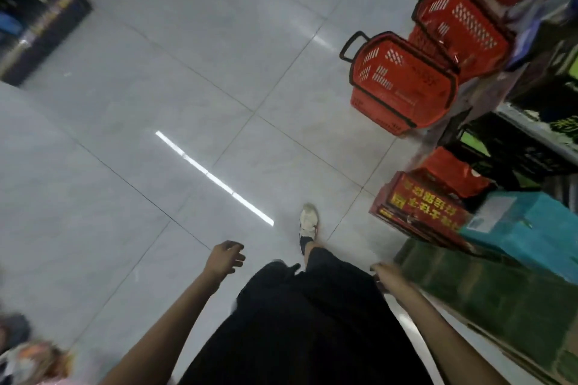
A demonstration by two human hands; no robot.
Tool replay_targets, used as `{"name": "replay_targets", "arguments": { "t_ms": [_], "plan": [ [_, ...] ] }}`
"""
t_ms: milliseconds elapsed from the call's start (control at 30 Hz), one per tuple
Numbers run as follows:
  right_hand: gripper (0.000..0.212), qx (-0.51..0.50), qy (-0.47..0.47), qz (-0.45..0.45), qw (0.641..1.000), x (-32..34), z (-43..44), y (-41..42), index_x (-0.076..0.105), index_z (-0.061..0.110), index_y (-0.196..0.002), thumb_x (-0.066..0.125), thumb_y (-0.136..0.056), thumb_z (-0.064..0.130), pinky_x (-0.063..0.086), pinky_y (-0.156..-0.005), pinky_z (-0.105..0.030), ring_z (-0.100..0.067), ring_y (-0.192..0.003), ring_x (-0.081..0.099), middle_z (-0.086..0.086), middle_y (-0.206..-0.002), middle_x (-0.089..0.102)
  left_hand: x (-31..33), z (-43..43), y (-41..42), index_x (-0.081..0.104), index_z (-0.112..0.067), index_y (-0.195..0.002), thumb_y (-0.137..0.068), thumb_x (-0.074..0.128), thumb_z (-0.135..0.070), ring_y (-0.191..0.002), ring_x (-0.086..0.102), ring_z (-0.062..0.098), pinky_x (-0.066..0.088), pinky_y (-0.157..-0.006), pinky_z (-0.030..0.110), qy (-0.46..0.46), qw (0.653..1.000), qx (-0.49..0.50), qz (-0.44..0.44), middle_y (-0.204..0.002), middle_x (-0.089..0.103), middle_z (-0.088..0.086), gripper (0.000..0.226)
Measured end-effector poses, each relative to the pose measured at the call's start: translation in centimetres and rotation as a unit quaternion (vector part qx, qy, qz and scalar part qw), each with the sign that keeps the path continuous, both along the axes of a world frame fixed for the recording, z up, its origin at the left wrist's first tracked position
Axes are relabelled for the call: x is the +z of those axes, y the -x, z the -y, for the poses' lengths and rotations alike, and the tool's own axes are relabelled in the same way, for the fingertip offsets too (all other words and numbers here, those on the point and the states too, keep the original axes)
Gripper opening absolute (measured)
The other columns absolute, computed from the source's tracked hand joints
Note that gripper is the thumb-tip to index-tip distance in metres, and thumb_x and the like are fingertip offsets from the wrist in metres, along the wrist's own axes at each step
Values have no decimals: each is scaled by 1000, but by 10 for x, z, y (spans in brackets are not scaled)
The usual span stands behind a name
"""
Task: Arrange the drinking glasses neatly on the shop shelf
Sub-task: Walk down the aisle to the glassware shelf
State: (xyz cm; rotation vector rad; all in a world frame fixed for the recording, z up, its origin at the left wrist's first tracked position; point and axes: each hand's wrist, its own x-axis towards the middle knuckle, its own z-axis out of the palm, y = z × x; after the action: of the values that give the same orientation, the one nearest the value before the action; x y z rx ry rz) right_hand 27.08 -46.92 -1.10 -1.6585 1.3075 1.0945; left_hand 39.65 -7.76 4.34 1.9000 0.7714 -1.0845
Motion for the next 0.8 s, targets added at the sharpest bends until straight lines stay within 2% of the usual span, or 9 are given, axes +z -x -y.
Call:
{"name": "replay_targets", "arguments": {
  "t_ms": [100,167,267,433,533,633,700,800],
  "plan": [
    [24,74,-4,54,996,-17,27,-114,63,10,-75,57,-97,15,50,-61,-38,-25,-64,60,-8,-70,65,9,0,-65,66,-3,-114,-104,52,-16,-78,63,28,45,-68,31,-2,999,50,11,-95,71,19,22],
    [21,103,-8,85,991,-7,29,-201,65,9,-77,58,-96,13,48,-64,-37,-25,-66,61,-7,-69,65,11,-2,-99,67,-3,-114,-104,51,-15,-79,64,28,45,-69,31,-12,997,78,5,-95,72,19,22],
    [14,111,-17,122,986,6,23,-323,67,9,-86,58,-95,15,46,-58,-30,-25,-65,60,-8,-73,67,5,-3,-150,67,-2,-114,-103,51,-14,-80,66,29,46,-71,32,-19,990,137,-28,-96,73,20,22],
    [15,119,-21,168,978,7,13,-497,66,15,-80,61,-94,15,41,-55,-27,-19,-58,57,-7,-71,65,-16,5,-261,66,1,-113,-102,54,-12,-76,63,29,46,-70,32,-9,978,194,-70,-91,70,18,20],
    [15,119,0,159,980,11,20,-572,68,13,-81,61,-94,15,46,-60,-30,-23,-64,61,-7,-73,68,-27,10,-352,66,2,-113,-101,55,-12,-74,61,28,45,-71,32,0,979,186,-84,-86,68,16,21],
    [17,143,23,108,984,-11,50,-621,67,14,-77,60,-86,26,53,-72,-39,-32,-77,69,-9,-81,74,-24,21,-459,65,4,-113,-101,55,-10,-69,58,26,42,-67,30,7,984,159,-86,-81,65,15,21],
    [21,112,14,77,991,-30,73,-649,65,12,-72,56,-75,30,52,-66,-41,-33,-67,67,-11,-71,72,-22,33,-540,65,2,-112,-100,56,-12,-70,59,26,41,-66,29,11,987,140,-71,-82,67,15,21],
    [21,84,32,70,994,-2,76,-708,60,11,-65,58,-85,18,46,-61,-38,-31,-63,61,-11,-62,62,-12,56,-662,66,-3,-108,-99,58,-15,-71,62,25,42,-66,29,14,993,108,-40,-83,69,13,17]
  ]
}}
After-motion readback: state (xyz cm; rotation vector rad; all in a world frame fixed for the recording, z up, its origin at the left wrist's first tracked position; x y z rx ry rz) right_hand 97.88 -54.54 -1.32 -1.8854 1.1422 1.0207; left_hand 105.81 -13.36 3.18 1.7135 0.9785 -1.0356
